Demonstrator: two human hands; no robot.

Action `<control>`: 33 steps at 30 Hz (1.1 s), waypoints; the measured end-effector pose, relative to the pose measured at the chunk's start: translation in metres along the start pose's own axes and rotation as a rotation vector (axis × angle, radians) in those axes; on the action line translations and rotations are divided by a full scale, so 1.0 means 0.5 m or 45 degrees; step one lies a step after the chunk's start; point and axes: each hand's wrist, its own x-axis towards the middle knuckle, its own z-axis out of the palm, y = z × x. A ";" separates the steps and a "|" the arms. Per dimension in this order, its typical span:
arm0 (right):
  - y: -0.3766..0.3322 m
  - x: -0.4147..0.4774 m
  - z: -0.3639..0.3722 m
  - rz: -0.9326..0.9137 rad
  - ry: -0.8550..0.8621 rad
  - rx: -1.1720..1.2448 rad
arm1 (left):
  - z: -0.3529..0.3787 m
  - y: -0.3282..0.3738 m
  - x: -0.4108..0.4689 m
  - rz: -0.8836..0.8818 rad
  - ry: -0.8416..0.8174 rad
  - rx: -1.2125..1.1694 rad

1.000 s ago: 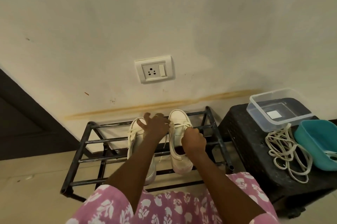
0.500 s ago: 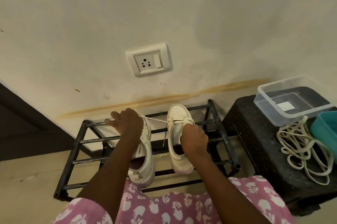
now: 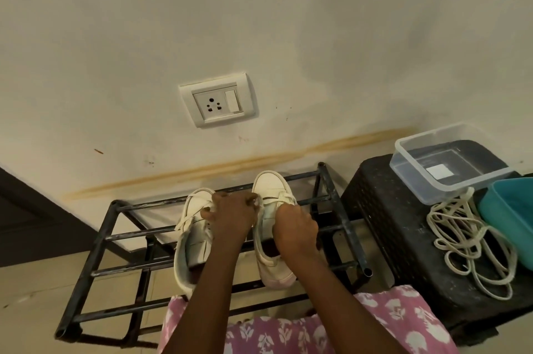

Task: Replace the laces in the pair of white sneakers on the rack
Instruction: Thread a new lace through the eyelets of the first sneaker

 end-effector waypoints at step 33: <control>-0.002 0.008 -0.022 0.021 -0.020 0.066 | -0.038 -0.012 -0.002 0.214 -0.041 0.224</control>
